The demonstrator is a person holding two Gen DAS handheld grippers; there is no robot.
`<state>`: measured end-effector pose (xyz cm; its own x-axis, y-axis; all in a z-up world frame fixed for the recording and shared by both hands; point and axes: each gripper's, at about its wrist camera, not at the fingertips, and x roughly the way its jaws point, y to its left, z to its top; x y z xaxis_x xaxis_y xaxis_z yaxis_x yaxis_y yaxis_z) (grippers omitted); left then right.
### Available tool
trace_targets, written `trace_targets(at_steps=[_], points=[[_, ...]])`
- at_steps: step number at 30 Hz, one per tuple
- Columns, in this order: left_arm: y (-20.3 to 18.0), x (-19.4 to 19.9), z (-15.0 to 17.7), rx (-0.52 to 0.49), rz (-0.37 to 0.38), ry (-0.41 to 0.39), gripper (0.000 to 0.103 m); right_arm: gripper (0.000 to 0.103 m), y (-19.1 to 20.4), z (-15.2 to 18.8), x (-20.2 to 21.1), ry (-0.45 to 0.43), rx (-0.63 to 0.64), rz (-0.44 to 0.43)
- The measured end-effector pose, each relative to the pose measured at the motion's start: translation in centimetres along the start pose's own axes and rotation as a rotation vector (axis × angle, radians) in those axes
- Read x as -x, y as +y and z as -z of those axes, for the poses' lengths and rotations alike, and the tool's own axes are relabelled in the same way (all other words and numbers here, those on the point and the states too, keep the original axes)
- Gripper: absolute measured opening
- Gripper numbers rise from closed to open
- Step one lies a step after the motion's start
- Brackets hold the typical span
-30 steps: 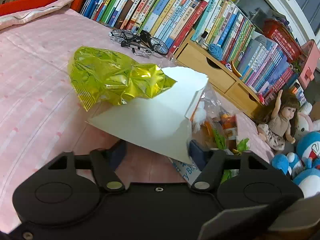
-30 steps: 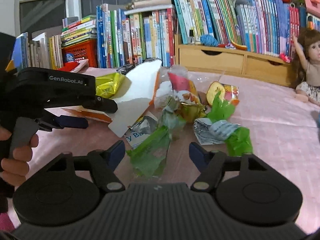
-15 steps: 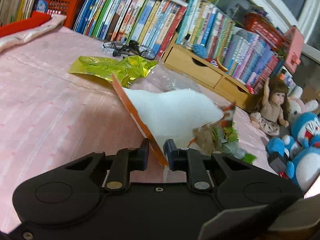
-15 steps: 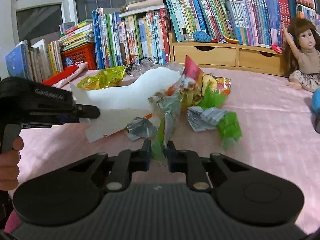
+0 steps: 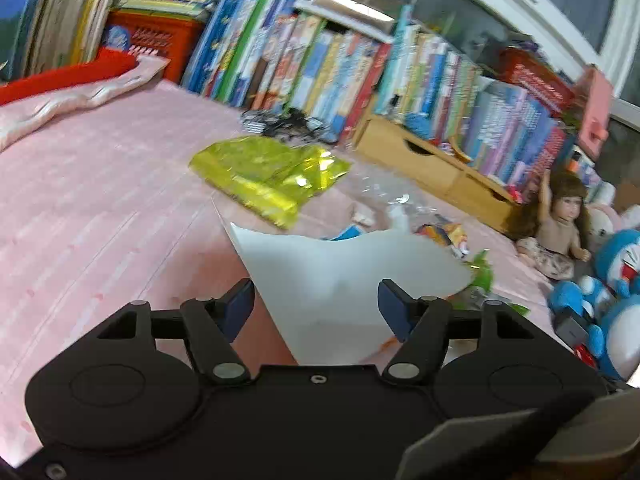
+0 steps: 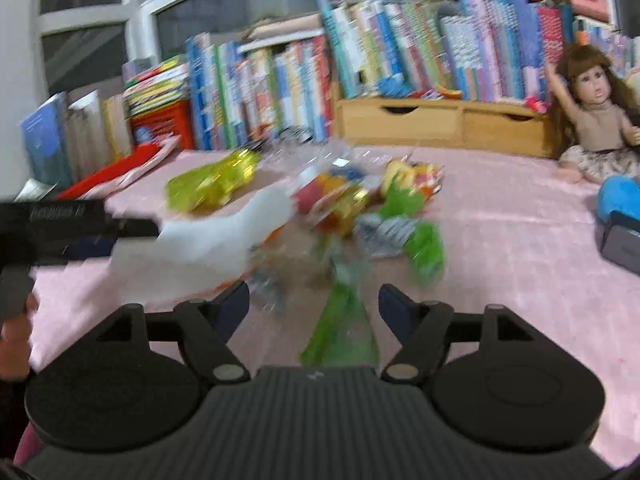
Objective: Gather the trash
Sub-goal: 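Grasp the white-and-orange paper box with the left tool while the right tool grasps a green plastic wrapper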
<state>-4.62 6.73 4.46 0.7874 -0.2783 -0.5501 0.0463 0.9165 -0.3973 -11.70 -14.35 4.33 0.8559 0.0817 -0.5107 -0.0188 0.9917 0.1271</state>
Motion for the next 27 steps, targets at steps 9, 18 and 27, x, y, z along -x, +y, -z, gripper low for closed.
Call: trace_targets(at_steps=[9, 18, 27], points=[[0.8, -3.3, -0.5, 0.064, -0.033, 0.053, 0.077, 0.070, -1.2, -0.3, -4.1, 0.045, -0.043, 0.087], [-0.3, -3.5, 0.4, 0.019, 0.007, 0.058, 0.016, 0.034, -0.9, 0.7, -3.8, 0.051, -0.051, 0.070], [-1.7, 1.1, 0.1, -0.081, 0.028, -0.080, 0.010, 0.033, -1.1, -0.2, -0.9, -0.013, -0.043, 0.067]])
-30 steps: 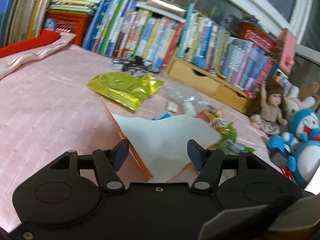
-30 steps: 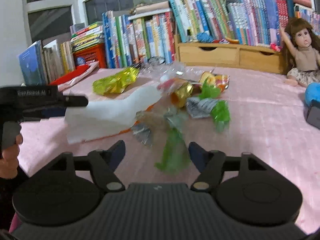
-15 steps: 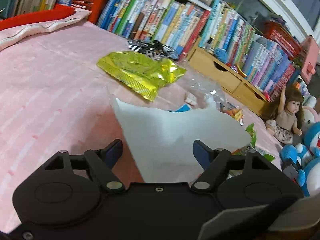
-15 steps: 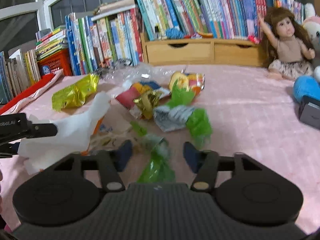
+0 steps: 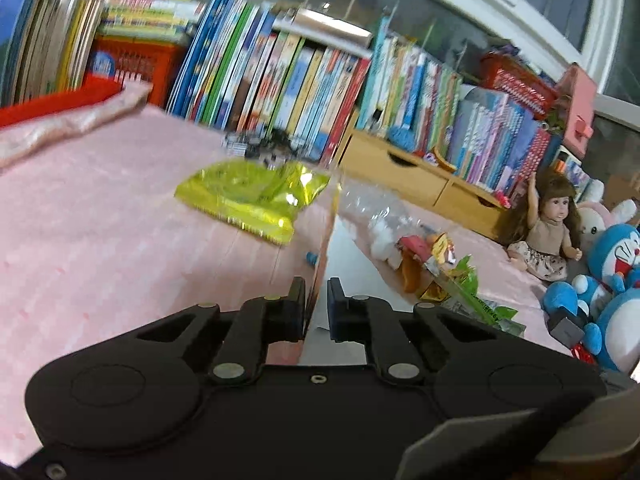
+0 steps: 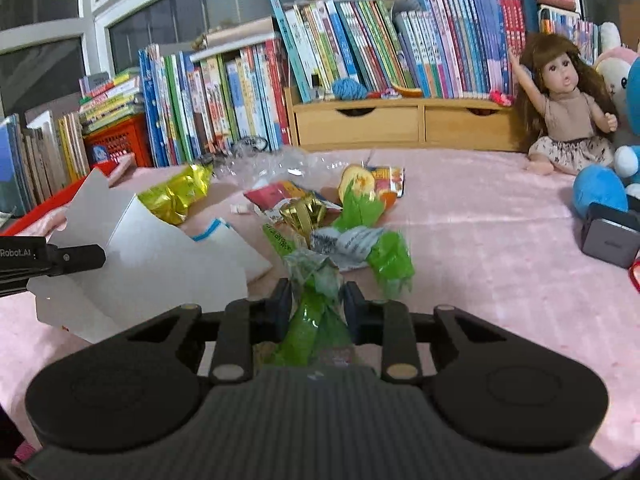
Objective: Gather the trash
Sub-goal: 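Carry the box and wrapper down past the table edge to the black trash bag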
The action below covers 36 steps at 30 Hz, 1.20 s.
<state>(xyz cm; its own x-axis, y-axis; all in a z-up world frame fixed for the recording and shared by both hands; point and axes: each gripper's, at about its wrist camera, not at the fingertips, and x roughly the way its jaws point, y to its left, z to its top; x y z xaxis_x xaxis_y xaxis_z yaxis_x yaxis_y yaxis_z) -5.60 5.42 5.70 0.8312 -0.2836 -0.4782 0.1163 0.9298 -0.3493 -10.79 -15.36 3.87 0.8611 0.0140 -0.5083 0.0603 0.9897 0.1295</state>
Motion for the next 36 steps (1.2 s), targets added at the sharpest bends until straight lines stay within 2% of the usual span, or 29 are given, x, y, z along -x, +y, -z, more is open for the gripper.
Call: trace_targets(at_steps=[15, 20, 27, 32, 36], points=[[-0.5, 8.0, 0.0, -0.075, 0.121, -0.084, 0.008, 0.033, 1.5, 1.0, 5.7, -0.030, 0.035, -0.110], [-1.1, 11.5, 0.2, -0.151, 0.164, -0.121, 0.008, 0.033, 2.1, 1.7, 7.6, -0.026, 0.052, -0.152], [-1.2, 17.1, 2.3, -0.235, 0.216, -0.115, 0.008, 0.033, 3.1, 4.1, 11.3, 0.026, 0.102, -0.214], [-1.3, 20.0, 4.8, -0.316, 0.229, -0.049, 0.008, 0.033, 3.7, 6.7, 13.4, 0.095, 0.103, -0.246], [-0.8, 20.5, 7.2, -0.291, 0.247, 0.068, 0.008, 0.033, 3.8, 9.4, 13.9, 0.166, 0.050, -0.245]])
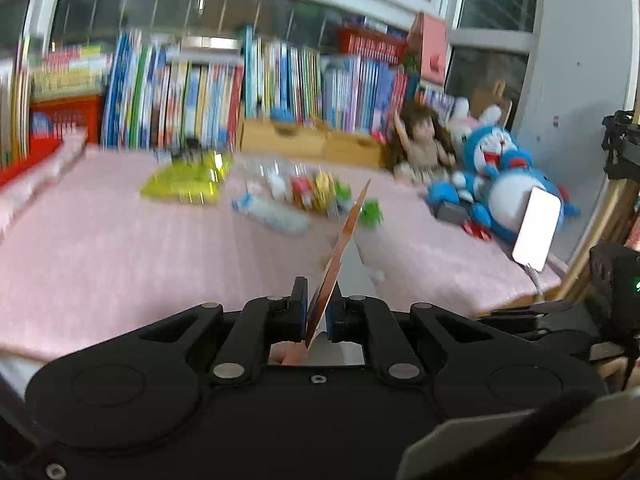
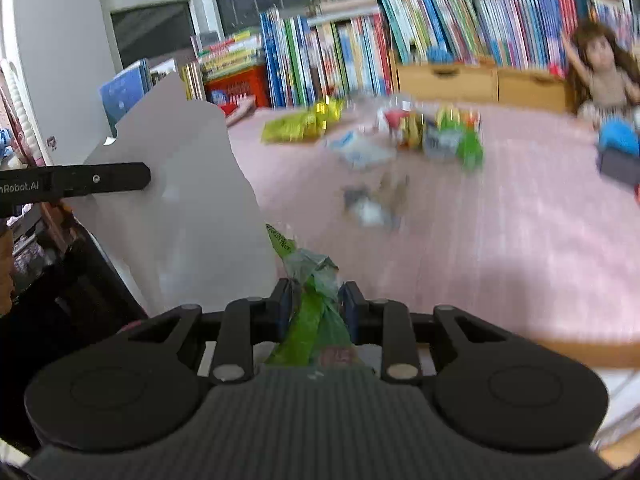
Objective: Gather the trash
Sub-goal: 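Carry the box and wrapper down past the table edge to the black trash bag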
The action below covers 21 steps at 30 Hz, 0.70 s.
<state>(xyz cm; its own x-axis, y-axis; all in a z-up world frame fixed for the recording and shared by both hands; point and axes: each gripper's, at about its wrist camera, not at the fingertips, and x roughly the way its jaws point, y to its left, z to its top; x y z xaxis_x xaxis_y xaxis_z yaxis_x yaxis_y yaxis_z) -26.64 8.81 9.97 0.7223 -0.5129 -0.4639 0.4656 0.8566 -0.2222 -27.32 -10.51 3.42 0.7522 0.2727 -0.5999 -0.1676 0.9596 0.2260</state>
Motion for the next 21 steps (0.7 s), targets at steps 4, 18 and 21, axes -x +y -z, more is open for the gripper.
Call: trace_targets(at_steps=[4, 18, 21], points=[[-0.8, -0.4, 2.4, -0.030, -0.006, 0.074, 0.008, 0.033, -0.1, 3.0, -1.0, 0.078, -0.067, 0.012], [-2.5, -7.1, 9.5, -0.115, -0.090, 0.342, 0.007, 0.032, -2.4, 9.6, -6.8, 0.277, -0.246, 0.067], [-2.5, -8.5, 10.7, -0.130, -0.134, 0.359, 0.007, 0.032, -2.8, 10.4, -7.7, 0.294, -0.256, 0.086]])
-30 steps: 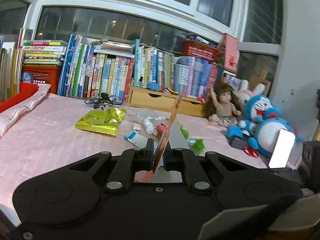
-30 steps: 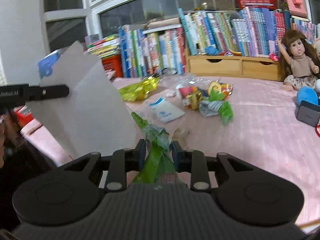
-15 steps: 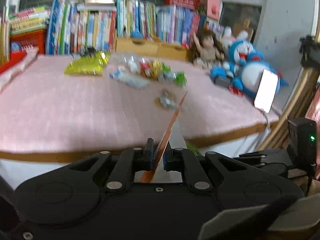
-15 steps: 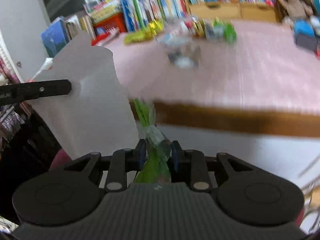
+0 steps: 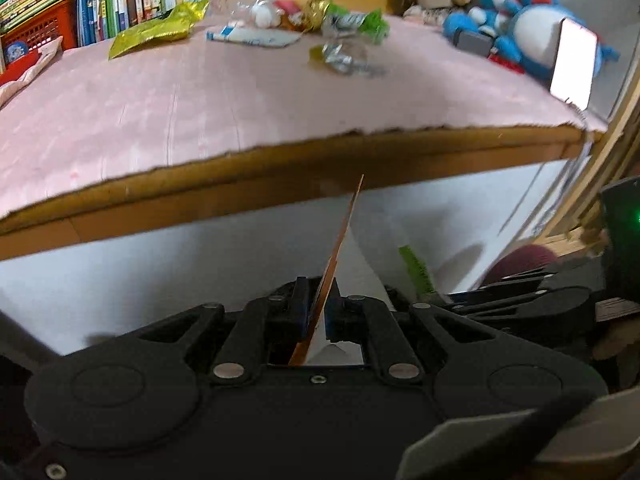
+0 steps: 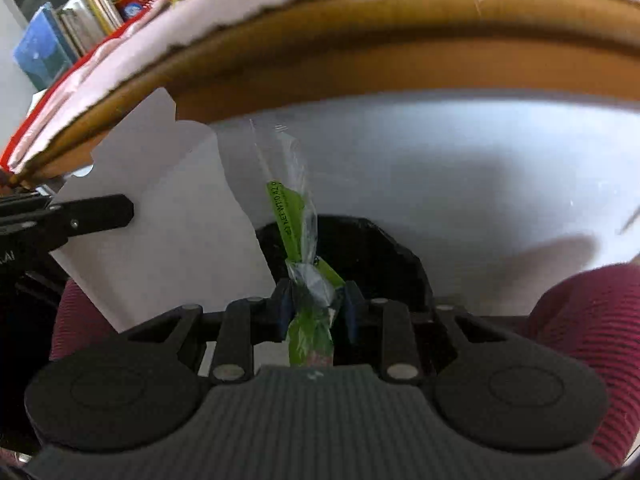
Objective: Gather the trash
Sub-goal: 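Carry the box and wrapper down past the table edge to the black trash bag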
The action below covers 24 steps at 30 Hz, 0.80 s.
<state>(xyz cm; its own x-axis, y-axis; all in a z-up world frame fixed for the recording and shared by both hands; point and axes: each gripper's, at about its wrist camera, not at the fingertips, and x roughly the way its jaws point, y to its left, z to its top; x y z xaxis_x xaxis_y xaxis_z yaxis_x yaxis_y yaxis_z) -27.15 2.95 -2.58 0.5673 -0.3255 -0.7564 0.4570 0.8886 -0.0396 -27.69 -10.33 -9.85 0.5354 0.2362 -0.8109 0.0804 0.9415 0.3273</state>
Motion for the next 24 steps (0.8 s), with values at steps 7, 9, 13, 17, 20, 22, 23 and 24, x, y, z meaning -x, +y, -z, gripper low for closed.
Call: trace_targets(at_steps=[7, 9, 13, 17, 20, 22, 23, 24], points=[[-0.2, -4.6, 1.3, -0.004, -0.037, 0.091, 0.005, 0.032, -0.9, 0.4, -3.5, 0.066, -0.019, 0.042], [-0.1, -5.9, 1.6, -0.005, -0.042, 0.131, 0.005, 0.032, -1.1, 0.6, -4.1, 0.080, -0.023, 0.044], [0.9, -8.6, 1.8, 0.050, -0.026, 0.229, 0.005, 0.032, -1.5, 0.6, -5.2, 0.098, -0.022, 0.045], [1.6, -10.3, 1.6, 0.077, -0.040, 0.263, 0.005, 0.032, -2.2, 0.5, -6.2, 0.114, -0.057, 0.043], [1.5, -10.8, 1.6, 0.069, -0.053, 0.270, 0.005, 0.032, -2.9, 1.0, -6.7, 0.125, -0.084, 0.035], [1.6, -11.2, 1.9, 0.064, -0.061, 0.282, 0.005, 0.032, -2.9, 1.2, -6.9, 0.131, -0.084, 0.036], [1.5, -11.3, 1.9, 0.061, -0.062, 0.290, 0.005, 0.032, -2.8, 1.4, -7.0, 0.134, -0.080, 0.038], [1.5, -11.5, 2.0, 0.059, -0.062, 0.298, 0.005, 0.032, -2.8, 1.5, -7.1, 0.139, -0.077, 0.041]])
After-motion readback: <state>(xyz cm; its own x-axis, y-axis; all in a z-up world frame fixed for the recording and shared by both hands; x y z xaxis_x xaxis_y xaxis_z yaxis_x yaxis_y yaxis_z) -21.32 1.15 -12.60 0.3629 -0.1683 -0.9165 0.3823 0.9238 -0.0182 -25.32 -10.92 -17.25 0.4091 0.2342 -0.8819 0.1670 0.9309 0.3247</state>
